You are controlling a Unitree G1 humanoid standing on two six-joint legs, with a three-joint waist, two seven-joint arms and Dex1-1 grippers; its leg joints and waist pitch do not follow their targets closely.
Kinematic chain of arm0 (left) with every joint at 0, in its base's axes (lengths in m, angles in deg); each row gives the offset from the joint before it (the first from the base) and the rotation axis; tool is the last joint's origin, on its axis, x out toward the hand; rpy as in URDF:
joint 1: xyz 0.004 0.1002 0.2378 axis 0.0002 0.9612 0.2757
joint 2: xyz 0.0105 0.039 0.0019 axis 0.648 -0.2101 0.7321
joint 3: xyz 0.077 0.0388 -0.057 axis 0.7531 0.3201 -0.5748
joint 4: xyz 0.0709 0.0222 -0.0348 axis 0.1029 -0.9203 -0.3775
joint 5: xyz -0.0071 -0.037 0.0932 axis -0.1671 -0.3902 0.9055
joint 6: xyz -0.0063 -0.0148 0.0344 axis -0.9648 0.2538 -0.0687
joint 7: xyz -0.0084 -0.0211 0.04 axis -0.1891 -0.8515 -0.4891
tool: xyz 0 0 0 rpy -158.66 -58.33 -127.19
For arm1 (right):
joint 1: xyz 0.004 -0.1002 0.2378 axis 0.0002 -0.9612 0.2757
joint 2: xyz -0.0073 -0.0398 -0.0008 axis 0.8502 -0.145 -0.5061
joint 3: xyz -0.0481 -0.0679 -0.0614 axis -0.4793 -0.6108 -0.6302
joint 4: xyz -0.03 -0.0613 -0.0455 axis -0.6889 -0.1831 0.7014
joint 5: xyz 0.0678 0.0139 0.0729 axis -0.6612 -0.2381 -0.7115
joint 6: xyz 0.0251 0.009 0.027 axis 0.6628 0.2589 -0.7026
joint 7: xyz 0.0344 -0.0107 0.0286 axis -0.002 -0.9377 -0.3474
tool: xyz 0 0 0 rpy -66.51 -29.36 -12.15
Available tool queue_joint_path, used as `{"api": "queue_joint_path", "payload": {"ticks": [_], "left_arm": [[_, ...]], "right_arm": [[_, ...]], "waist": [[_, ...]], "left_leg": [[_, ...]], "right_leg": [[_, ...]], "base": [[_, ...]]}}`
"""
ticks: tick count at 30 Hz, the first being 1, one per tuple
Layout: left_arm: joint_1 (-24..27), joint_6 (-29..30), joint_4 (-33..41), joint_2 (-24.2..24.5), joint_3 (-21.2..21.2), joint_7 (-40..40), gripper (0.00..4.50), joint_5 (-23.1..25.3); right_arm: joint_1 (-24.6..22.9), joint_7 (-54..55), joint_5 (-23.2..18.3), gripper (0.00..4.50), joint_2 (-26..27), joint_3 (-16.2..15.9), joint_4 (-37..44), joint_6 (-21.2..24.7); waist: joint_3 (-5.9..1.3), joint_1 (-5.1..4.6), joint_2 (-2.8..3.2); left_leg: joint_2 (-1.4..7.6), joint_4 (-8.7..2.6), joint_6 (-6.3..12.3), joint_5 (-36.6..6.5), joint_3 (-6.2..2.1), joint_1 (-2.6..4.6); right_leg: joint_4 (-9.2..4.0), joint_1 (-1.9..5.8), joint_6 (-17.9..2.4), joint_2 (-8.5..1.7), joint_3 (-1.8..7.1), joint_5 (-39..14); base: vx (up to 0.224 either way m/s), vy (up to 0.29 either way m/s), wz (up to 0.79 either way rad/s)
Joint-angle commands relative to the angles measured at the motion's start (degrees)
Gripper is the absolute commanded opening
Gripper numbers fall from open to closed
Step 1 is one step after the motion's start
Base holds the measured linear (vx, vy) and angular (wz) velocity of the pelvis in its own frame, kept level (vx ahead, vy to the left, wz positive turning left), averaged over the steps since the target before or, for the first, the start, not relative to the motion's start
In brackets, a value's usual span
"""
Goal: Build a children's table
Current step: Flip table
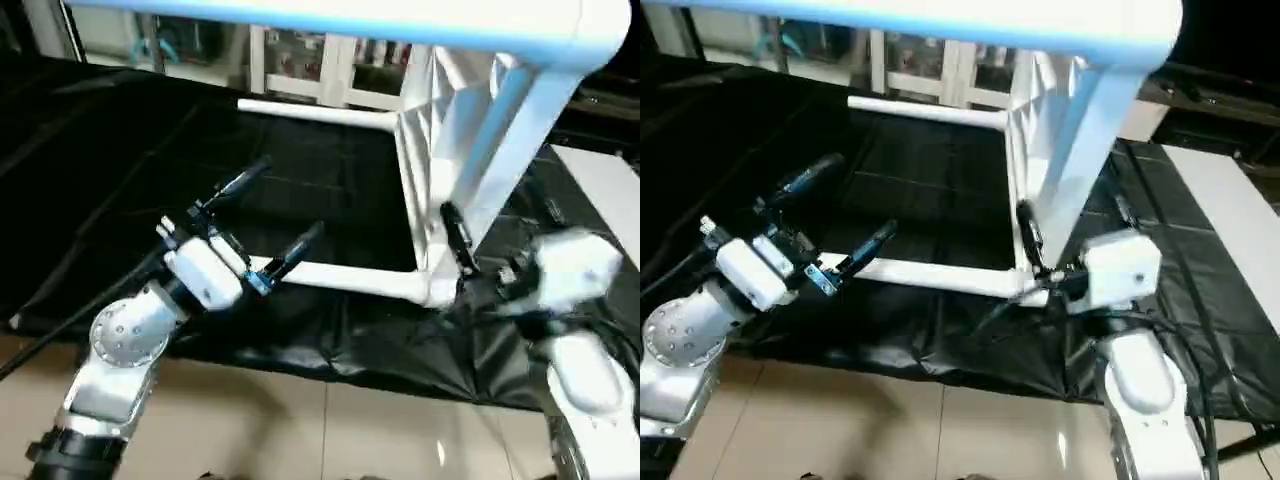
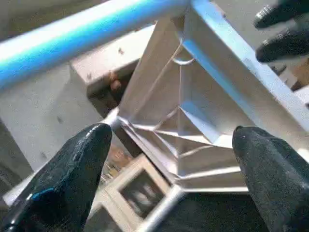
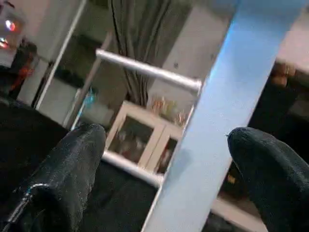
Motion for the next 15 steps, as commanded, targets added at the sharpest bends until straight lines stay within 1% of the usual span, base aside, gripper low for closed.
{"api": "queue_joint_path", "payload": {"ticks": [1,2,3,5,6,7,8,9,10,11,12,13,14,15], "left_arm": [[-2.22,-2.01,-1.05,1.33,-0.53,1.3,4.5,4.22],[-4.25,-2.75,-2.07,2.26,-1.46,1.57,4.5,5.86],[-5.33,-3.31,-2.74,2.67,-1.98,1.59,4.5,6.46],[-7.59,-3.72,-3.76,3.78,-2.7,1.42,4.5,7.37],[-8.5,-3.36,-4.38,4.4,-2.78,1.12,4.5,7.67],[-8.5,-3.36,-4.38,4.4,-2.78,1.12,4.5,7.67],[-10.41,-4.07,-6.0,5.65,-2.79,1.33,4.5,9.25],[-10.74,-4.3,-6.28,5.82,-2.81,1.38,4.5,9.42],[-11.93,-4.7,-6.98,6.59,-3.1,2.22,4.5,10.88],[-12.81,-4.81,-7.34,6.97,-3.42,2.78,4.5,11.45],[-12.94,-4.87,-7.42,7.04,-3.49,2.93,4.5,11.65],[-14.59,-5.84,-8.51,7.86,-4.27,4.63,4.5,13.93],[-15.47,-6.29,-9.24,8.1,-4.53,4.96,4.5,14.47],[-16.32,-6.81,-9.85,8.59,-4.95,5.56,4.5,15.42]], "right_arm": [[-0.07,-0.29,1.22,4.48,-0.82,0.06,0.99,-1.69],[0.3,-1.71,0.99,4.48,-1.46,-0.67,0.15,-2.39],[0.45,-2.75,0.86,4.48,-1.76,-1.15,-0.51,-2.96],[0.9,-4.87,1.92,4.48,-2.92,-2.96,-2.36,-3.48],[1.0,-6.28,1.66,4.48,-3.16,-4.2,-3.38,-2.86],[1.0,-6.28,1.66,4.48,-3.16,-4.2,-3.38,-2.86],[1.41,-8.12,2.53,4.48,-3.44,-6.37,-5.49,-2.29],[1.52,-8.43,2.67,4.48,-3.47,-6.77,-5.84,-2.06],[2.03,-9.58,2.75,4.48,-3.34,-8.28,-6.59,-1.53],[2.52,-10.36,2.75,4.48,-3.23,-9.37,-6.92,-1.0],[2.59,-10.47,2.75,4.48,-3.2,-9.52,-6.97,-0.95],[3.4,-11.39,3.25,4.48,-2.86,-11.27,-7.61,-0.95],[3.77,-11.56,3.64,4.48,-2.68,-11.81,-8.06,-1.2],[4.08,-11.62,3.78,4.48,-2.27,-12.39,-8.52,-1.06]], "waist": [[-2.89,-0.12,1.55],[-3.03,-0.16,1.45],[-3.04,-0.09,1.52],[-3.04,-0.13,1.53],[-3.11,-0.09,1.34],[-3.1,-0.07,1.42],[-3.18,-0.05,1.36],[-3.19,-0.03,1.41],[-3.37,0.0,1.18],[-3.44,0.04,1.38],[-3.41,0.04,1.43],[-3.46,-0.02,1.1],[-3.55,0.09,1.22],[-3.51,0.09,1.1]], "left_leg": [[0.17,-4.97,-1.57,-24.0,0.02,1.0],[0.12,-4.87,-1.41,-24.35,0.0,1.12],[0.12,-4.86,-1.48,-24.1,-0.03,1.18],[0.12,-4.91,-1.46,-23.84,-0.08,1.04],[0.13,-4.85,-1.48,-23.6,-0.07,1.06],[0.12,-4.84,-1.33,-23.7,-0.08,1.07],[0.1,-4.77,-1.06,-23.13,-0.08,0.99],[0.08,-4.75,-1.06,-22.92,-0.02,0.94],[0.13,-4.69,-0.98,-22.16,-0.02,0.94],[0.19,-4.68,-0.91,-21.24,-0.04,0.94],[0.2,-4.7,-0.89,-20.81,-0.02,0.94],[0.24,-4.66,-0.76,-20.42,0.05,0.92],[0.23,-4.59,-0.68,-19.82,0.01,1.04],[0.27,-4.63,-0.73,-19.26,0.05,0.95]], "right_leg": [[-4.38,1.67,-2.81,-0.14,0.61,-19.87],[-4.33,1.71,-2.88,-0.05,0.55,-19.94],[-4.23,1.71,-3.03,-0.08,0.55,-19.67],[-4.12,1.8,-3.67,-0.14,0.55,-19.03],[-4.03,1.85,-4.19,-0.22,0.53,-18.65],[-3.96,1.84,-4.49,-0.2,0.55,-18.43],[-3.89,1.88,-5.16,-0.23,0.54,-17.77],[-3.85,1.89,-5.33,-0.28,0.59,-17.59],[-3.74,2.02,-5.76,-0.34,0.58,-16.83],[-3.5,2.09,-6.35,-0.34,0.59,-15.22],[-3.47,2.09,-6.59,-0.34,0.6,-14.55],[-3.44,2.14,-6.76,-0.32,0.58,-14.07],[-3.25,2.17,-7.09,-0.37,0.54,-13.56],[-3.25,2.24,-7.32,-0.41,0.57,-13.03]], "base": [[0.0,0.0,0.0],[0.0,0.0,0.0],[0.0,0.0,0.0],[0.0,0.0,0.0],[0.0,0.0,0.0],[0.0,0.0,0.0],[0.0,0.0,0.0],[0.0,0.0,0.0],[0.0,0.0,0.0],[0.0,0.0,0.0],[0.0,0.0,0.0],[0.0,0.0,0.0],[0.0,0.0,0.0],[0.0,0.0,0.0]]}}
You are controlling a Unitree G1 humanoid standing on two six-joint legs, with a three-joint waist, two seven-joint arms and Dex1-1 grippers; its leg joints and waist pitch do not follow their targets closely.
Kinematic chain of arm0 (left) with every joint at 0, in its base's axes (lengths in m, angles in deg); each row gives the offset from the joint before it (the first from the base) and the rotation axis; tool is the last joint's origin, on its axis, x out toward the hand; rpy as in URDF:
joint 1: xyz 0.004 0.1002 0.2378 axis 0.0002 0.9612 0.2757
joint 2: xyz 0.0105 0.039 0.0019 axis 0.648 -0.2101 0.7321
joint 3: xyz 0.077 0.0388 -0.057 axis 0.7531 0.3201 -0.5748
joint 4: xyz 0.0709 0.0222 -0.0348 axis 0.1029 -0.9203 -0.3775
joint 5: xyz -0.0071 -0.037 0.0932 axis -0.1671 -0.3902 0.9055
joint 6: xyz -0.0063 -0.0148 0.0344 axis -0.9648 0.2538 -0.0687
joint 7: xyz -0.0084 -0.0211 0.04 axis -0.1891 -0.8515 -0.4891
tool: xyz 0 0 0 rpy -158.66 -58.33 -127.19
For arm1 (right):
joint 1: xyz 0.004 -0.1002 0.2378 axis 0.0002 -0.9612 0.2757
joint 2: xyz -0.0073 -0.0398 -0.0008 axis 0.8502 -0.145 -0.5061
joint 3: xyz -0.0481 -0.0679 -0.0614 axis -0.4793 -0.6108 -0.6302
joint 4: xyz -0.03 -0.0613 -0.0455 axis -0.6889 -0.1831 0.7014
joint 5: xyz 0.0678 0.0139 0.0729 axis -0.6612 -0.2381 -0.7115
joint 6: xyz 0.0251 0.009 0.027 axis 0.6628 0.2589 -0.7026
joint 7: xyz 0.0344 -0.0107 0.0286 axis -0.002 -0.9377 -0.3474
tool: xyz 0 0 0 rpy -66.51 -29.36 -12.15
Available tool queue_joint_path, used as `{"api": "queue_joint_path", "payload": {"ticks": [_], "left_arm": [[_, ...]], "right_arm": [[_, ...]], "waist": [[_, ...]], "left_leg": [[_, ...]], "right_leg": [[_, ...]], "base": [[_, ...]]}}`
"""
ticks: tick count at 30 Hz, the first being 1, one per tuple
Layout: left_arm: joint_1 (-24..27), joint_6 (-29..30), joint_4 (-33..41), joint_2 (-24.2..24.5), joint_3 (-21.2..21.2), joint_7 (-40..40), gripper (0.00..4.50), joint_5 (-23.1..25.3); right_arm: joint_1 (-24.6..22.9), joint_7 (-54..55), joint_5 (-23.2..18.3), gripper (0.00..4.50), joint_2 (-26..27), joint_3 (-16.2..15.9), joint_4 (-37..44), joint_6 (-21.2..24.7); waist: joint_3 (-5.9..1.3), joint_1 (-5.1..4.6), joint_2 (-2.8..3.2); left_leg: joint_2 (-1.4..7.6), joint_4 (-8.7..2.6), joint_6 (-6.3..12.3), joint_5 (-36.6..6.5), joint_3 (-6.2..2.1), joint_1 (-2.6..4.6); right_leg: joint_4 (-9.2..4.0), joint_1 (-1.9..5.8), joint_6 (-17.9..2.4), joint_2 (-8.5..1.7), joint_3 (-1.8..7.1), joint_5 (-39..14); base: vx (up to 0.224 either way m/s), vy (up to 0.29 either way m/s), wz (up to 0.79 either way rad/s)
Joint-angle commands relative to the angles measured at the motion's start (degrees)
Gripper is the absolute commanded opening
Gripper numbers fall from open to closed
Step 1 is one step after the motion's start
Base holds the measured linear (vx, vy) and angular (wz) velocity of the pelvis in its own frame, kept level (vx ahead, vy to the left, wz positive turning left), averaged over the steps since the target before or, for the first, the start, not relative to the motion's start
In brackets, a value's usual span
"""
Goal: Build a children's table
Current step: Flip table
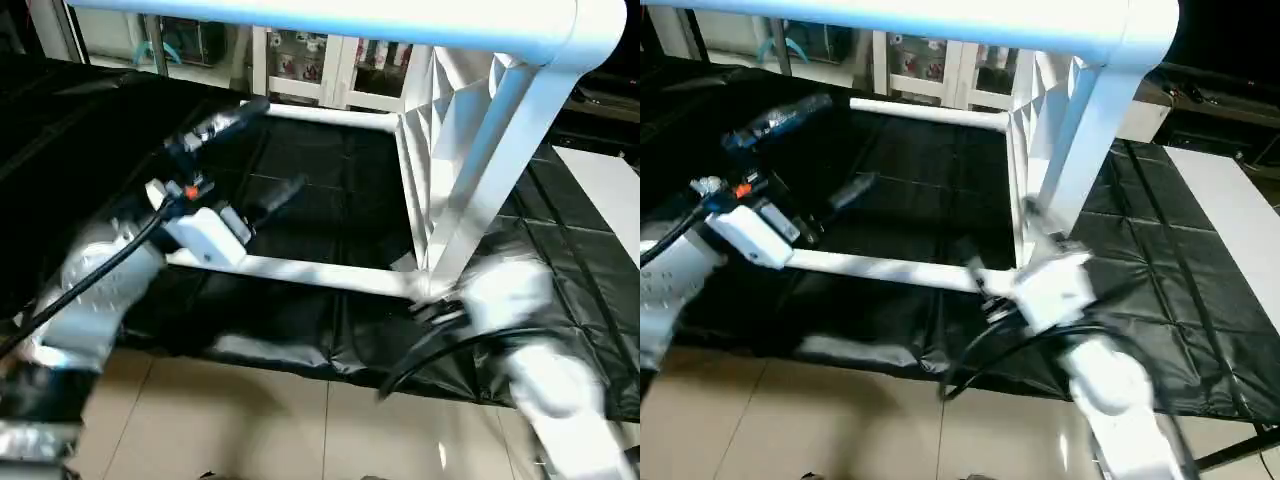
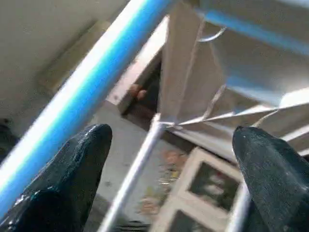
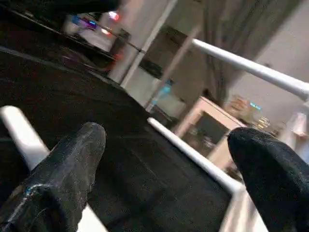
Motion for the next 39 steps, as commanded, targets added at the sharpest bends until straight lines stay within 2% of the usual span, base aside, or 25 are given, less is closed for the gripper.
{"api": "queue_joint_path", "payload": {"ticks": [1,2,5,6,8,12,15,19,20,21,23,24,25,26,28,30,31,34,35,39], "left_arm": [[-1.61,-1.46,-0.94,0.95,-1.19,1.42,4.5,2.25],[-2.72,-1.41,-1.91,1.5,-1.55,1.89,4.5,2.65],[-5.2,-1.73,-4.26,2.63,-2.27,3.33,4.5,3.89],[-6.38,-2.04,-5.26,3.13,-2.52,4.12,4.5,4.53],[-7.59,-2.72,-6.14,3.7,-2.81,5.33,4.5,5.48],[-9.88,-3.87,-7.69,4.64,-3.09,7.63,4.5,8.0],[-11.57,-4.38,-9.77,5.22,-2.6,8.23,4.5,9.29],[-14.66,-5.35,-14.1,5.89,-1.21,8.91,4.5,10.85],[-16.86,-5.56,-17.24,6.13,-0.39,9.99,4.5,12.0],[-16.86,-5.56,-17.24,6.13,-0.39,9.99,4.5,12.0],[-17.7,-5.51,-18.42,6.25,-0.17,10.57,4.5,12.63],[-18.48,-5.48,-19.59,6.33,-0.04,11.21,4.5,13.3],[-19.08,-5.44,-20.44,6.46,0.11,11.64,4.5,13.86],[-20.63,-5.04,-22.68,6.82,0.46,12.7,4.5,15.26],[-21.27,-5.06,-23.69,6.95,0.6,13.15,4.5,15.81],[-22.24,-5.26,-25.17,7.11,0.81,13.83,4.5,16.35],[-23.87,-5.51,-27.58,7.4,1.23,15.01,4.5,17.04],[-25.67,-5.02,-30.05,7.78,1.68,16.23,4.5,17.96],[-27.49,-4.03,-32.45,8.07,1.56,17.88,4.5,18.59],[-28.58,-4.16,-33.86,8.15,1.51,17.95,4.5,18.28]], "right_arm": [[0.71,-0.69,0.86,4.48,0.13,-0.8,-0.97,0.63],[1.11,-0.78,1.42,4.48,0.34,-1.32,-1.64,0.77],[1.94,-0.63,2.29,4.48,1.01,-1.97,-2.78,1.37],[2.31,-0.5,2.68,4.48,1.2,-2.13,-3.11,1.38],[2.63,-0.24,2.95,4.48,1.3,-2.2,-3.26,1.3],[2.9,-0.05,3.63,4.48,1.27,-2.29,-3.44,1.51],[3.25,0.15,4.08,4.48,1.57,-2.27,-3.63,1.62],[3.99,0.37,4.27,4.48,2.25,-2.37,-3.4,1.88],[4.24,0.55,4.73,4.48,2.52,-2.43,-3.3,1.83],[4.24,0.55,4.73,4.48,2.52,-2.43,-3.3,1.83],[4.31,0.59,4.88,4.48,2.59,-2.46,-3.27,1.87],[4.35,0.63,5.13,4.48,2.61,-2.49,-3.21,2.0],[4.33,0.66,5.19,4.48,2.67,-2.5,-3.11,2.09],[4.38,0.86,5.56,4.48,2.8,-2.61,-2.86,2.17],[4.42,0.94,5.74,4.48,2.88,-2.64,-2.8,2.18],[4.49,1.01,5.94,4.48,3.02,-2.7,-2.74,2.23],[4.59,1.09,6.25,4.48,3.25,-2.82,-2.71,2.34],[4.55,1.14,6.63,4.48,3.43,-2.98,-2.62,2.35],[4.5,1.27,7.08,4.48,3.56,-3.13,-2.55,2.16],[4.33,1.4,6.86,4.48,3.82,-3.05,-2.26,1.59]], "waist": [[-3.43,0.12,1.3],[-3.49,0.13,1.07],[-3.46,0.22,1.17],[-3.49,0.33,1.38],[-3.51,0.37,1.32],[-3.54,0.55,1.48],[-3.5,0.56,1.39],[-3.53,0.62,1.68],[-3.52,0.67,2.07],[-3.48,0.68,1.95],[-3.59,0.91,1.84],[-3.58,0.96,2.02],[-3.65,0.96,1.91],[-3.62,1.02,2.18],[-3.68,1.07,2.07],[-3.64,1.26,2.07],[-3.68,1.36,2.33],[-3.58,1.45,2.18],[-3.58,1.57,2.37],[-3.51,1.71,2.52]], "left_leg": [[0.26,-4.67,-0.92,-19.0,0.09,0.92],[0.25,-4.63,-0.85,-18.93,0.12,0.94],[0.21,-4.66,-1.28,-18.95,0.13,0.97],[0.18,-4.64,-1.52,-19.84,0.13,1.2],[0.17,-4.67,-1.76,-20.24,0.09,1.15],[0.22,-4.66,-1.97,-19.44,0.06,1.15],[0.1,-4.62,-2.03,-20.11,0.07,1.1],[0.23,-4.71,-2.51,-20.79,-0.1,1.25],[0.12,-4.67,-2.52,-21.06,-0.05,1.38],[0.05,-4.64,-2.43,-21.46,-0.01,1.4],[0.17,-4.7,-2.71,-21.28,-0.15,1.33],[0.17,-4.69,-2.73,-20.92,-0.15,1.32],[0.15,-4.62,-2.59,-20.07,-0.11,1.32],[0.12,-4.62,-2.51,-19.55,-0.08,1.31],[0.08,-4.54,-2.46,-19.25,-0.08,1.34],[0.16,-4.57,-2.56,-19.31,-0.09,1.4],[0.09,-4.52,-2.6,-19.36,-0.1,1.45],[0.06,-4.56,-2.65,-20.23,-0.08,1.48],[0.14,-4.6,-2.89,-20.58,-0.17,1.52],[0.19,-4.63,-3.03,-20.93,-0.2,1.58]], "right_leg": [[-3.29,2.26,-7.26,-0.48,0.6,-12.93],[-3.3,2.26,-7.33,-0.47,0.57,-12.93],[-3.2,2.19,-7.56,-0.48,0.62,-13.05],[-3.29,2.04,-7.49,-0.52,0.61,-13.95],[-3.35,2.06,-7.29,-0.52,0.58,-14.41],[-3.11,2.16,-7.68,-0.59,0.57,-12.55],[-3.26,2.1,-7.38,-0.58,0.6,-13.91],[-3.16,2.0,-7.61,-0.69,0.59,-13.94],[-3.2,1.81,-7.76,-0.54,0.58,-13.17],[-3.27,1.75,-7.67,-0.46,0.56,-13.42],[-3.07,2.04,-7.8,-0.69,0.56,-13.23],[-3.03,2.06,-7.95,-0.73,0.59,-12.7],[-2.95,2.15,-8.1,-0.69,0.59,-11.52],[-2.9,2.16,-8.18,-0.65,0.58,-10.75],[-2.81,2.23,-8.19,-0.67,0.57,-10.46],[-2.84,2.21,-8.32,-0.74,0.59,-10.73],[-2.83,2.18,-8.31,-0.65,0.57,-10.49],[-2.94,2.11,-8.19,-0.61,0.56,-11.1],[-2.89,2.15,-8.33,-0.78,0.59,-11.43],[-2.93,2.1,-8.66,-0.81,0.59,-11.4]], "base": [[0.0,0.0,0.0],[0.0,0.0,0.0],[0.0,0.0,0.0],[0.0,0.0,0.0],[0.0,0.0,0.0],[0.0,0.0,0.0],[0.0,0.0,0.0],[0.0,0.0,0.0],[0.0,0.0,0.0],[0.0,0.0,0.0],[0.0,0.0,0.0],[0.0,0.0,0.0],[0.0,0.0,0.0],[0.0,0.0,0.0],[0.0,0.0,0.0],[0.0,0.0,0.0],[0.0,0.0,0.0],[0.0,0.0,0.0],[0.0,0.0,0.0],[0.0,0.0,0.0]]}}
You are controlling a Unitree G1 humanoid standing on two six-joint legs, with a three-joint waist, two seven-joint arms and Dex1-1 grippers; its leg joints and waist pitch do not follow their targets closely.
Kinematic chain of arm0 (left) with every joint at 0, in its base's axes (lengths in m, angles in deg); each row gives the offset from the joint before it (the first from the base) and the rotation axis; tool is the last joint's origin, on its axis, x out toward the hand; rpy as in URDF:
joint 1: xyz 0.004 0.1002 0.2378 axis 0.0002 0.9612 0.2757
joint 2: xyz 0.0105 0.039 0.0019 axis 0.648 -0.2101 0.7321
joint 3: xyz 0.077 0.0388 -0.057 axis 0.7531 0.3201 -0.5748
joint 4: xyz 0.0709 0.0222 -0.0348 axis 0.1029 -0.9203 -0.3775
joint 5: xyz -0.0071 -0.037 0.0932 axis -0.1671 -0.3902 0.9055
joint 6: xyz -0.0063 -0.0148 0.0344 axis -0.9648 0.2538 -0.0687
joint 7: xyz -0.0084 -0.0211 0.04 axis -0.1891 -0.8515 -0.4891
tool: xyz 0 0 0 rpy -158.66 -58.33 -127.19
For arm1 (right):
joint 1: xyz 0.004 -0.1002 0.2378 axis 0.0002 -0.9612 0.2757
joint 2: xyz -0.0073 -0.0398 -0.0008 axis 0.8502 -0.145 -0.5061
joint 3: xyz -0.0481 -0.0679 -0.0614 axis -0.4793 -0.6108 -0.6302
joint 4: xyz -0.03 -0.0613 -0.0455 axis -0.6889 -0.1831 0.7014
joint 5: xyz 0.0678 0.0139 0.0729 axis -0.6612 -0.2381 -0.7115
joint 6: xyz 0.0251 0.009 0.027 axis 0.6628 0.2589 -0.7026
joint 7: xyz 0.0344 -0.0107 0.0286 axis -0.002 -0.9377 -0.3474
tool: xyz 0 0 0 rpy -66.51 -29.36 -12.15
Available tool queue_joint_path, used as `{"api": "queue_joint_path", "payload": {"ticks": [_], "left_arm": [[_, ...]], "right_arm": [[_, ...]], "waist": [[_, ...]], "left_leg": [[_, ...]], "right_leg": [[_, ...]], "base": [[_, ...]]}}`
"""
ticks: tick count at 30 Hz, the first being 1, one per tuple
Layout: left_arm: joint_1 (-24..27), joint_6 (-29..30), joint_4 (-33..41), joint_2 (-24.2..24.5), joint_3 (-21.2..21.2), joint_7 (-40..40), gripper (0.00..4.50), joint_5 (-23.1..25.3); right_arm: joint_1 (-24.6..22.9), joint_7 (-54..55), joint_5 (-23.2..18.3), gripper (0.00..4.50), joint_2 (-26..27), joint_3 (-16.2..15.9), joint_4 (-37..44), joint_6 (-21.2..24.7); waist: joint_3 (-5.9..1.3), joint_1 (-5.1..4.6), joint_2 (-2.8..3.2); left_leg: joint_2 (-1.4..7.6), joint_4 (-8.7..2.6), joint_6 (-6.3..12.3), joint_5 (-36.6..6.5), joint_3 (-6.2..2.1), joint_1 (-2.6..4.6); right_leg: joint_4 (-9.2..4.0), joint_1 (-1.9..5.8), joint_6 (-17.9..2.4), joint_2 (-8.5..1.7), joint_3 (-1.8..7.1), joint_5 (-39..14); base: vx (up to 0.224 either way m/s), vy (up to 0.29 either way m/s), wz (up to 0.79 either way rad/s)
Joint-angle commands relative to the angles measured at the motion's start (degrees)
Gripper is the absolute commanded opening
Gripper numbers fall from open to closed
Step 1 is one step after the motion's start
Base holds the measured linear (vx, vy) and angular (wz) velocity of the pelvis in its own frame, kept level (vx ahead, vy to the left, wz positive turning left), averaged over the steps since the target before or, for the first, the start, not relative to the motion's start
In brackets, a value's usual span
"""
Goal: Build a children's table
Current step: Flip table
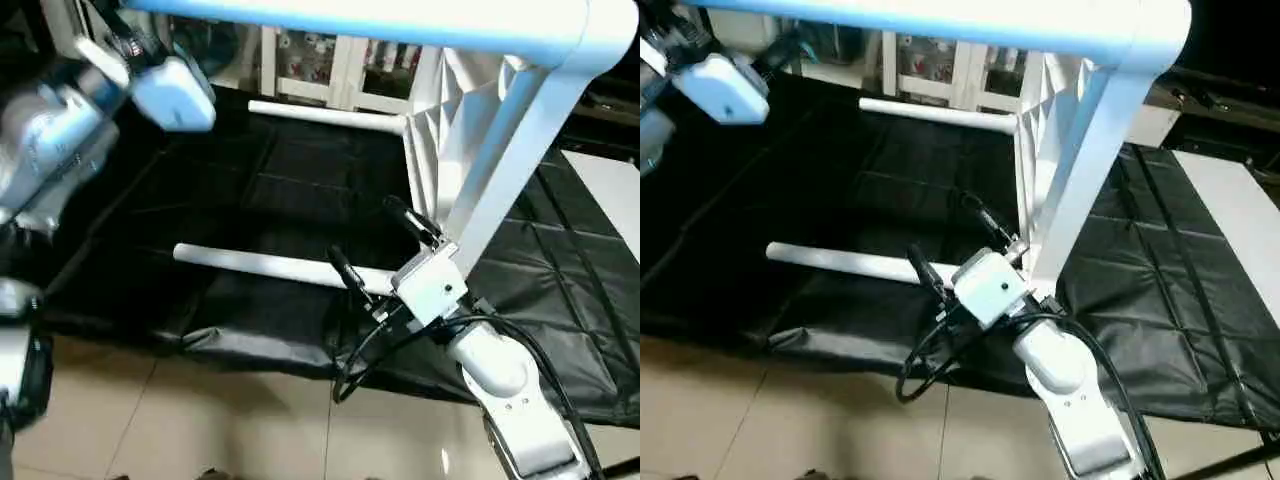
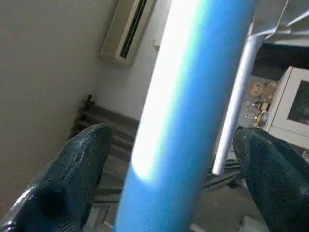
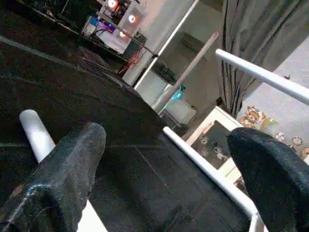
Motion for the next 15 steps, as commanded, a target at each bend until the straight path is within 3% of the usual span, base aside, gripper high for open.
{"api": "queue_joint_path", "payload": {"ticks": [1,6,11,15], "left_arm": [[-0.94,-0.17,-0.46,-0.18,0.52,0.23,4.5,0.49],[-0.82,-2.16,-1.73,-0.85,0.48,-0.62,4.5,-1.98],[-1.07,-4.17,-2.92,-0.84,1.81,-0.6,4.5,-2.99],[-1.01,-6.24,-2.29,-0.9,2.94,-0.66,4.5,-2.4]], "right_arm": [[0.16,0.5,-0.08,4.48,-0.11,0.53,0.64,-0.14],[-0.6,0.33,-1.64,4.48,0.36,0.78,1.55,-2.87],[-1.57,-0.65,-5.69,4.48,1.76,1.22,2.95,-4.73],[-1.4,-0.67,-5.84,4.48,2.13,1.5,2.81,-4.93]], "waist": [[-3.73,0.14,2.23],[-3.71,0.26,2.33],[-3.65,0.28,2.41],[-3.64,0.38,2.48]], "left_leg": [[0.22,-4.68,-3.02,-20.73,-0.13,1.51],[0.23,-4.74,-2.91,-21.1,-0.11,1.52],[0.26,-4.83,-2.62,-22.01,-0.19,1.53],[0.31,-4.85,-2.65,-21.92,-0.2,1.58]], "right_leg": [[-2.99,2.15,-8.4,-0.8,0.6,-11.21],[-2.96,2.13,-8.78,-0.82,0.57,-10.47],[-2.97,2.11,-8.74,-0.85,0.57,-11.17],[-2.98,2.1,-8.67,-0.86,0.57,-10.94]], "base": [[0.0,0.0,0.0],[0.0,0.0,0.0],[0.0,0.0,0.0],[0.0,0.0,0.0]]}}
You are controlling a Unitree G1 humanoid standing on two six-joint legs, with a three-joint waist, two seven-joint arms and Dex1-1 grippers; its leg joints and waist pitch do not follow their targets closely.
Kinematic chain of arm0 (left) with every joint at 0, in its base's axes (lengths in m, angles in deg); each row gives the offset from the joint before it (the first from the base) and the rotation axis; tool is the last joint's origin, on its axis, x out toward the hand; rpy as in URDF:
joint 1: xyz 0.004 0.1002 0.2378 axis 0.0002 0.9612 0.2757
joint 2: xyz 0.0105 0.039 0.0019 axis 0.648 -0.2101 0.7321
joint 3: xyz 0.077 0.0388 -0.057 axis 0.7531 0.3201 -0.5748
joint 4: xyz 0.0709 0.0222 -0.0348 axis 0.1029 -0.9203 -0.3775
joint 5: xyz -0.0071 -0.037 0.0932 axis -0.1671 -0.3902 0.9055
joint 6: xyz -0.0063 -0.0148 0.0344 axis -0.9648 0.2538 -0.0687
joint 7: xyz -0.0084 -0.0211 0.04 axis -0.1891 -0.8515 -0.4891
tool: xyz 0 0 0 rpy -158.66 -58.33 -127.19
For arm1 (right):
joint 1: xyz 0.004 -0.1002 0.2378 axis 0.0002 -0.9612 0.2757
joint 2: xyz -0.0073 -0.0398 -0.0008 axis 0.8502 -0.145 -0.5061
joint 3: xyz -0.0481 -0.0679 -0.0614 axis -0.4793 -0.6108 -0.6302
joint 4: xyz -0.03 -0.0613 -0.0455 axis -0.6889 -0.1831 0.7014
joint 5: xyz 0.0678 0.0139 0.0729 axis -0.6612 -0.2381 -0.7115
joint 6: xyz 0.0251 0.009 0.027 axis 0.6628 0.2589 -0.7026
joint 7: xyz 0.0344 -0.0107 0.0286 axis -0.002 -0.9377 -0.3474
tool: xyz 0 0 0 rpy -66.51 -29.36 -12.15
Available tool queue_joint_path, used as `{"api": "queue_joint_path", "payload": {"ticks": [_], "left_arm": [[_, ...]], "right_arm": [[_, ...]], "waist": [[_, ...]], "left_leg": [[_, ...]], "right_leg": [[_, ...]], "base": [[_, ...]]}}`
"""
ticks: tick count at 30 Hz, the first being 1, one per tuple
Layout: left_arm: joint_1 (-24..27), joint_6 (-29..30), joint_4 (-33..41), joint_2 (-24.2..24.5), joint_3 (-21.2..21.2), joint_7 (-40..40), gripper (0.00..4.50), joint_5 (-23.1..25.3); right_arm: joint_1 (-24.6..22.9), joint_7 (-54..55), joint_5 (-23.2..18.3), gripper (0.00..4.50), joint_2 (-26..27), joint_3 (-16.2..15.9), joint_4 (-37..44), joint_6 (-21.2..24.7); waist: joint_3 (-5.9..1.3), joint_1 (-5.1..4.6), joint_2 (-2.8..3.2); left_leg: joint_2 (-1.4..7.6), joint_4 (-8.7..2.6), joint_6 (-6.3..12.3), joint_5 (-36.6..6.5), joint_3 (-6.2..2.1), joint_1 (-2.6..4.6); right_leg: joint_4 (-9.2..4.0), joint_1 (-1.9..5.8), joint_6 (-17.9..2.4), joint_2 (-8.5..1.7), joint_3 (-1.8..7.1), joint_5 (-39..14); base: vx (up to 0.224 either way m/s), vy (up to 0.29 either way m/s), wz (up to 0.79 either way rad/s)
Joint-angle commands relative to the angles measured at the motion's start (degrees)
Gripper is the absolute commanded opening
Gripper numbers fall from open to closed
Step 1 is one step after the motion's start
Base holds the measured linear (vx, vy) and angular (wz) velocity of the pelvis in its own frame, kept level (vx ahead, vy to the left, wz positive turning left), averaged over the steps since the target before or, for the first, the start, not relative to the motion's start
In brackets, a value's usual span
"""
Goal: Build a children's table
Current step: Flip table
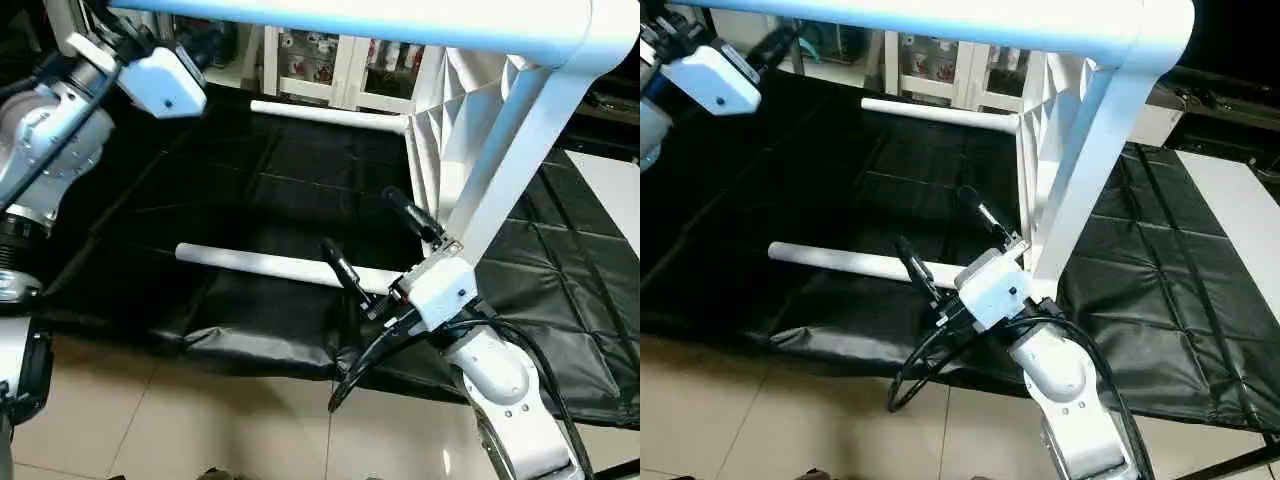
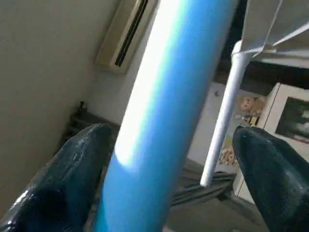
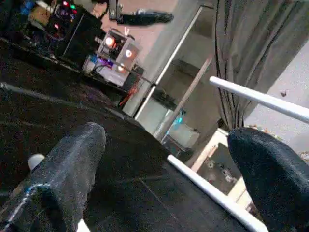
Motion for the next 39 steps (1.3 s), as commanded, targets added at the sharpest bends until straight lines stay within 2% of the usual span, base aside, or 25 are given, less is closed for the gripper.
{"api": "queue_joint_path", "payload": {"ticks": [1,19,21,24,25,30,32,39], "left_arm": [[-1.06,-1.08,0.41,-0.35,0.96,-0.57,4.5,0.07],[-1.94,0.49,-0.7,-0.03,1.66,-3.29,4.5,-2.6],[-1.85,0.26,-0.52,-0.03,1.76,-3.44,4.21,-2.69],[-1.76,0.27,-0.45,-0.17,1.69,-3.8,4.11,-3.18],[-1.61,0.51,-0.16,-0.21,1.58,-3.73,3.87,-3.55],[-1.37,0.67,0.41,-0.33,1.43,-4.24,3.58,-4.18],[-1.34,0.68,0.48,-0.34,1.41,-4.3,3.27,-4.24],[-1.12,0.8,0.88,-0.41,1.51,-4.91,2.7,-5.23]], "right_arm": [[-0.35,-0.32,-0.59,4.48,-0.09,1.38,0.9,-0.29],[-0.37,-0.24,0.04,4.48,-0.07,0.31,1.52,-0.72],[-0.42,-0.33,0.08,4.5,-0.14,0.22,1.7,-0.67],[-0.36,-0.35,0.12,4.5,-0.21,0.3,1.75,-0.45],[-0.39,-0.36,0.11,4.5,-0.2,0.34,1.8,-0.3],[-0.56,-0.42,0.19,4.5,-0.3,0.26,1.87,-0.12],[-0.59,-0.42,0.19,4.5,-0.32,0.26,1.9,-0.11],[-0.36,-0.47,0.23,4.5,-0.48,0.43,1.54,0.0]], "waist": [[-3.72,0.19,2.49],[-3.59,0.25,2.58],[-3.57,0.27,2.65],[-3.57,0.28,2.62],[-3.53,0.29,2.63],[-3.53,0.39,2.58],[-3.5,0.46,2.53],[-3.55,0.73,2.57]], "left_leg": [[0.27,-4.86,-2.77,-21.84,-0.2,1.5],[0.23,-4.87,-2.9,-21.79,-0.17,1.54],[0.24,-4.87,-2.94,-21.88,-0.18,1.56],[0.23,-4.87,-2.92,-21.72,-0.16,1.57],[0.26,-4.89,-2.95,-22.13,-0.16,1.62],[0.28,-4.9,-3.02,-22.56,-0.17,1.66],[0.25,-4.9,-2.98,-22.59,-0.15,1.64],[0.27,-4.9,-3.19,-22.4,-0.13,1.68]], "right_leg": [[-2.95,2.17,-8.62,-0.85,0.59,-10.85],[-2.93,2.18,-8.84,-0.88,0.6,-10.8],[-2.94,2.17,-8.78,-0.87,0.61,-10.76],[-2.89,2.16,-8.82,-0.86,0.6,-10.57],[-2.94,2.11,-8.8,-0.86,0.61,-11.02],[-3.03,2.06,-8.54,-0.92,0.63,-11.93],[-3.06,2.05,-8.46,-0.89,0.64,-12.04],[-2.98,2.06,-8.3,-0.87,0.63,-11.74]], "base": [[0.0,0.0,0.0],[0.0,0.0,0.0],[0.0,0.0,0.0],[0.0,0.0,0.0],[0.0,0.0,0.0],[0.0,0.0,0.0],[0.0,0.0,0.0],[0.0,0.0,0.0]]}}
